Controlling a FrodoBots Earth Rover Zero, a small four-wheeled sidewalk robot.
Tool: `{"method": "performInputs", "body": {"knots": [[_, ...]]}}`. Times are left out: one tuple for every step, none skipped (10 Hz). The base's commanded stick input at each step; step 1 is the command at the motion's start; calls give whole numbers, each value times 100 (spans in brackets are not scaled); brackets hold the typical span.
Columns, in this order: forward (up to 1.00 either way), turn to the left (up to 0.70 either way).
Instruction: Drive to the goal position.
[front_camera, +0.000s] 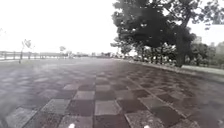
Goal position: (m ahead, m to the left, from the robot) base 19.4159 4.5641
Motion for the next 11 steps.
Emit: {"method": "performInputs", "body": {"knots": [[85, 1], [85, 1], [85, 1], [85, 1], [85, 1], [85, 1], [85, 1], [85, 1], [85, 1], [85, 1], [85, 1]]}}
